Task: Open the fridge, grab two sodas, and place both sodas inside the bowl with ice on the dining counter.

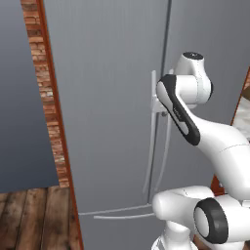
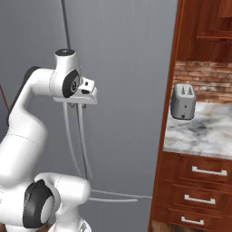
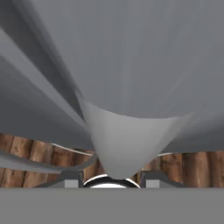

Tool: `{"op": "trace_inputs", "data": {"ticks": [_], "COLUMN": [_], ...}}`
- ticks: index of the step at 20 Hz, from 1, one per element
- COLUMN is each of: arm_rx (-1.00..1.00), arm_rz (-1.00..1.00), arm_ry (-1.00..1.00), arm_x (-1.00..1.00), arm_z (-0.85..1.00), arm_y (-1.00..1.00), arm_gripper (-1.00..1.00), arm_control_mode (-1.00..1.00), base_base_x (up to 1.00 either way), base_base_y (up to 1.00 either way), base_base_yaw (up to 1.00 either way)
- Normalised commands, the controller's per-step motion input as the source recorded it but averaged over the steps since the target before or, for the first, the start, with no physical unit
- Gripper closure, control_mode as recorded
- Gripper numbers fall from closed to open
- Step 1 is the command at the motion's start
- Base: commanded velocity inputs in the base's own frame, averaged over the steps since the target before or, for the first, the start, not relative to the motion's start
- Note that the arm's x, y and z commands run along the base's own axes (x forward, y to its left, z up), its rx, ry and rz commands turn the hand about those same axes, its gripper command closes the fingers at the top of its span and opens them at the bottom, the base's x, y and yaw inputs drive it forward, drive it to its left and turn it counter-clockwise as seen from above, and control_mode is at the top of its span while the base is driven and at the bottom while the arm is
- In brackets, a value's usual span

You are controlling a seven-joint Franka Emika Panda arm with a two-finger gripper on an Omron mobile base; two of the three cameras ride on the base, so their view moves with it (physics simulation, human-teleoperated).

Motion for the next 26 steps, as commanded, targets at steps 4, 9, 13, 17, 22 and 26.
{"op": "trace_inputs", "data": {"ticks": [4,9,13,17,22,26], "arm_rx": [0.00,0.00,0.00,0.00,0.00,0.00], "arm_rz": [0.00,0.00,0.00,0.00,0.00,0.00], "arm_ry": [0.00,0.00,0.00,0.00,0.00,0.00], "arm_x": [0.00,0.00,0.00,0.00,0.00,0.00], "arm_z": [0.00,0.00,0.00,0.00,0.00,0.00], "arm_y": [0.00,0.00,0.00,0.00,0.00,0.00], "arm_gripper": [-1.00,-1.00,-1.00,-1.00,-1.00,-1.00], "arm_control_mode": [1.00,1.00,1.00,1.00,1.00,1.00], "base_base_x": [-0.33,-0.73,-0.51,-0.27,-0.11,-0.27], "base_base_y": [-0.05,-0.25,-0.12,0.00,0.00,0.00], "base_base_yaw": [0.00,0.00,0.00,0.00,0.00,0.00]}}
